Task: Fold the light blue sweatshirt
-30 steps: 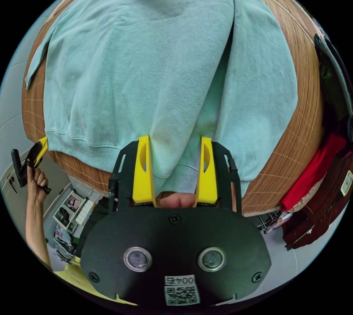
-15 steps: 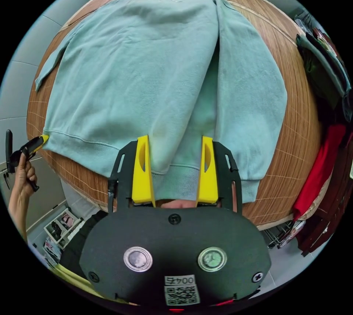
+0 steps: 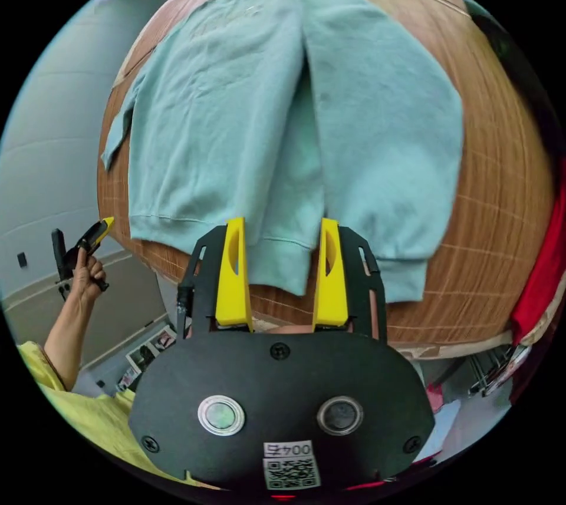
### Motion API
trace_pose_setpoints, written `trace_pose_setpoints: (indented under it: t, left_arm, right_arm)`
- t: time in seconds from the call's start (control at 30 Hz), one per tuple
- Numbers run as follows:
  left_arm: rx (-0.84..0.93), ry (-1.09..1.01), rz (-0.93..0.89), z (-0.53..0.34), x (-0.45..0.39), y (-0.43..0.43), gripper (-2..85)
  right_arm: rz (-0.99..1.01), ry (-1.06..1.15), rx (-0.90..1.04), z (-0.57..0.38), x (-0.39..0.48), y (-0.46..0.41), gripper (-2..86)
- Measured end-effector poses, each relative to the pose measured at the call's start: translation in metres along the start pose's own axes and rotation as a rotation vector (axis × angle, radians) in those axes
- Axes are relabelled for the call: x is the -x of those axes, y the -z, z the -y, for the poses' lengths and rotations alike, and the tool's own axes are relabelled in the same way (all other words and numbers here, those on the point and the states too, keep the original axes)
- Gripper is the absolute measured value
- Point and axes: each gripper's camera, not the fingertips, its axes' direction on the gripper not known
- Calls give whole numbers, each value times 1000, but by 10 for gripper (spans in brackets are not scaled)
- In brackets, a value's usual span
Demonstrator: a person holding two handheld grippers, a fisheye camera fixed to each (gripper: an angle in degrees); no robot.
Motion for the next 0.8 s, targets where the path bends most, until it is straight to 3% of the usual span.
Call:
trace_pose_setpoints:
  t: [0.2,0.27,0.4,0.53,0.67,0.8]
  left_arm:
    - [154,-220,29,17,-124,-94,8]
    - [188,-269,68,21,-156,-119,6]
    - [236,-357,245,18,-207,-161,6]
    - [240,-304,247,21,-212,-166,6]
    - [296,-262,187,37,-208,-171,6]
    - [336,-268,212,47,-219,-178,5]
  right_arm:
    - [-37,-191,-45,-32,-93,23,160]
    - [-23,-172,-41,-34,-98,22,154]
    - [-187,-61,57,-25,-77,4,151]
    - [-286,-36,52,-27,-70,-4,137]
    - [-430,101,76,-27,-71,-7,67]
    - [-414,178,132,-5,-113,24,64]
